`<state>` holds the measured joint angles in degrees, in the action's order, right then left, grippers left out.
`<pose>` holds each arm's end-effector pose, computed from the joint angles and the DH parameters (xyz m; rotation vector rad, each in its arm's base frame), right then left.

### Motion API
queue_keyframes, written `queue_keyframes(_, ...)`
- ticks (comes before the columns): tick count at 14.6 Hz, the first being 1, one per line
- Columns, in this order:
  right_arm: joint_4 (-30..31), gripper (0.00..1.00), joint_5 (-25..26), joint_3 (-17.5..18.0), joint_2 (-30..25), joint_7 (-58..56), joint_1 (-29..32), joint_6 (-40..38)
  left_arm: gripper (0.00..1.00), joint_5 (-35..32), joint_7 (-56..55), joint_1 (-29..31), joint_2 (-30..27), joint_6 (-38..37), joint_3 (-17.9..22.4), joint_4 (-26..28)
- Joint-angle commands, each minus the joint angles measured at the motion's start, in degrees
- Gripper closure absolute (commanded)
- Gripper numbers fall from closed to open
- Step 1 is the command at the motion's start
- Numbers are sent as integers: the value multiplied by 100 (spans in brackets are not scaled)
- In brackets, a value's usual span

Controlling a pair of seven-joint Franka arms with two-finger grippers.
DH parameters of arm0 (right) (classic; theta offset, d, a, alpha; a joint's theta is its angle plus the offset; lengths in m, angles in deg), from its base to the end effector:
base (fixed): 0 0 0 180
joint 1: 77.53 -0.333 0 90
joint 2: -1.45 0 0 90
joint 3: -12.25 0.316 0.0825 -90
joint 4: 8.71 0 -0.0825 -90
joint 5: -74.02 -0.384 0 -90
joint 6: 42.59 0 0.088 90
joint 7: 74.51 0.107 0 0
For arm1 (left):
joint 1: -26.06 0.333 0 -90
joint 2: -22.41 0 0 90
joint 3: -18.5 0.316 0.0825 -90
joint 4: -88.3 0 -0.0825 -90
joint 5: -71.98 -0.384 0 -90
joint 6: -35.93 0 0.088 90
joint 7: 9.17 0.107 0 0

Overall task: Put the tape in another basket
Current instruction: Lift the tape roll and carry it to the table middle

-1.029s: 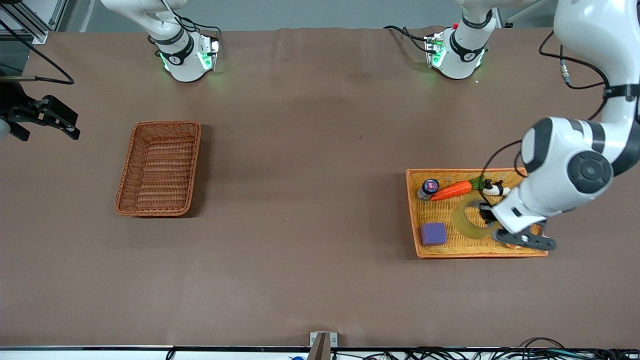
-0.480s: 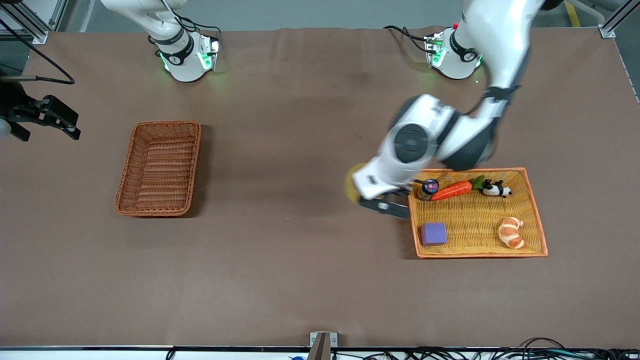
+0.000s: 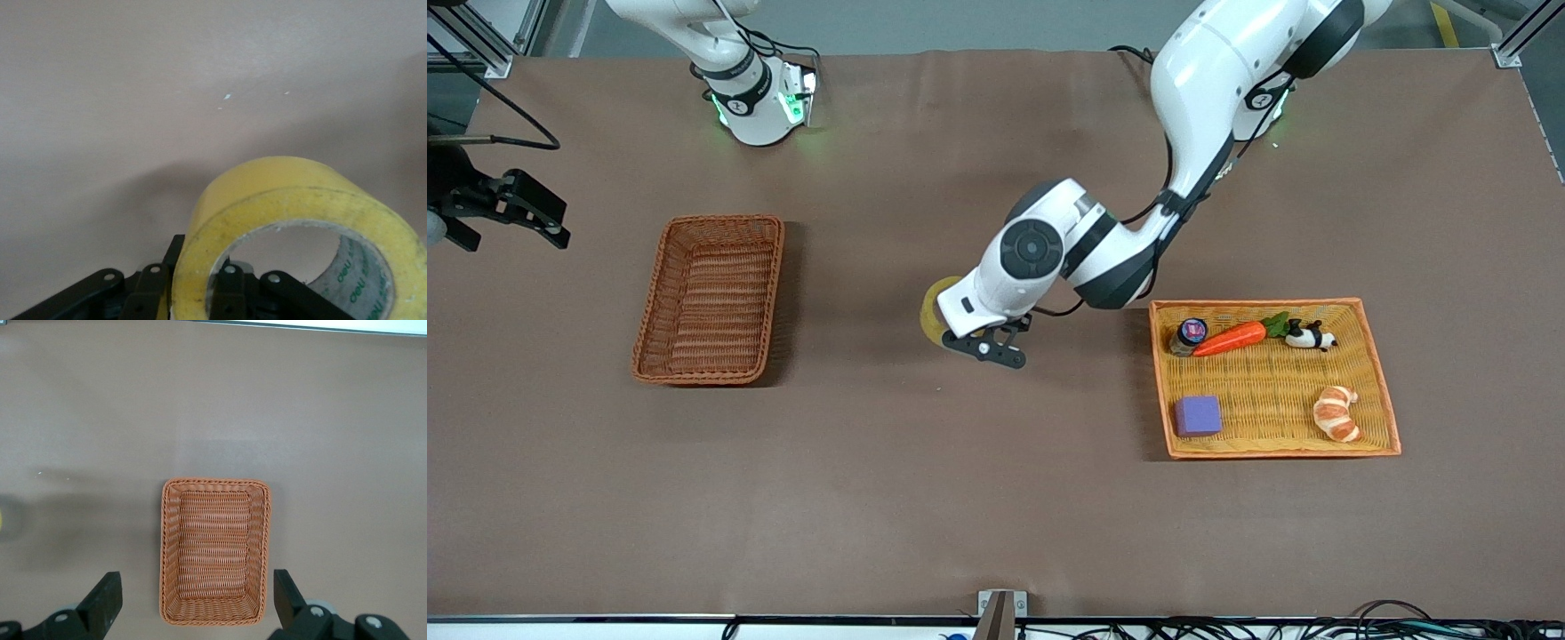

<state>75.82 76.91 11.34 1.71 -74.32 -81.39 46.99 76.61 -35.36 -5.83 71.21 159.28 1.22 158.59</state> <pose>0.5550 0.0232 0.6665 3.0899 0.0706 0.1314 0.5451 -0.5369 0.2840 2.8219 -0.3535 -0.1327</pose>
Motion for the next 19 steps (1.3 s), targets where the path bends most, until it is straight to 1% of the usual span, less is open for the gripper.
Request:
queue_keyframes(1, -24, 0, -26, 73, -17, -28, 96, -46, 91, 222, -9, -281, 471, 521, -12, -358)
queue_keyframes(3, -33, 0, -26, 73, -17, -45, 131, -20, 91, 213, -53, -423, 770, 821, 32, -375)
queue_keyframes(6, -33, 0, -17, 73, -8, -36, 131, 7, 83, 204, -71, -572, 824, 875, 172, -358)
queue_keyframes(7, -42, 0, -17, 73, -8, -36, 140, 7, 80, 204, -62, -712, 868, 884, 355, -358)
queue_keyframes(8, -33, 0, -26, 73, -8, -28, 140, 7, 74, 204, -10, -826, 868, 884, 609, -358)
queue_keyframes(9, -42, 0, -26, 64, -8, -28, 140, -11, 63, 204, -1, -862, 859, 884, 699, -358)
queue_keyframes(10, -76, 0, -17, 64, -8, -19, 140, -28, 42, 204, -9, -854, 833, 884, 700, -340)
queue_keyframes(11, -103, 0, 0, 64, -17, -19, 105, -2, 29, 196, -27, -836, 798, 849, 700, -305)
queue_keyframes(12, -147, 0, 0, 56, -17, -28, 139, -19, 22, 178, -53, -845, 763, 796, 708, -296)
queue_keyframes(13, -191, 0, -8, 12, -34, -28, 166, -46, 13, 143, -53, -845, 606, 718, 708, -288)
queue_keyframes(15, -191, 0, 0, -32, -34, -36, 219, -46, 3, 143, -53, -723, 202, 297, 700, -218)
queue_keyframes(16, -165, 0, 9, -32, -8, -36, 236, -29, 0, 143, -53, -574, -104, -79, 700, -165)
queue_keyframes(17, -121, 0, 0, -32, 18, -19, 262, -72, 0, 152, -79, -494, -342, -431, 700, -121)
queue_keyframes(18, -16, 0, 0, -32, 149, -10, 245, -55, 0, 160, -149, -441, -649, -844, 700, -68)
queue_keyframes(19, 80, 0, -8, -24, 342, -10, 175, 41, 0, 160, -315, -267, -931, -1231, 700, 11)
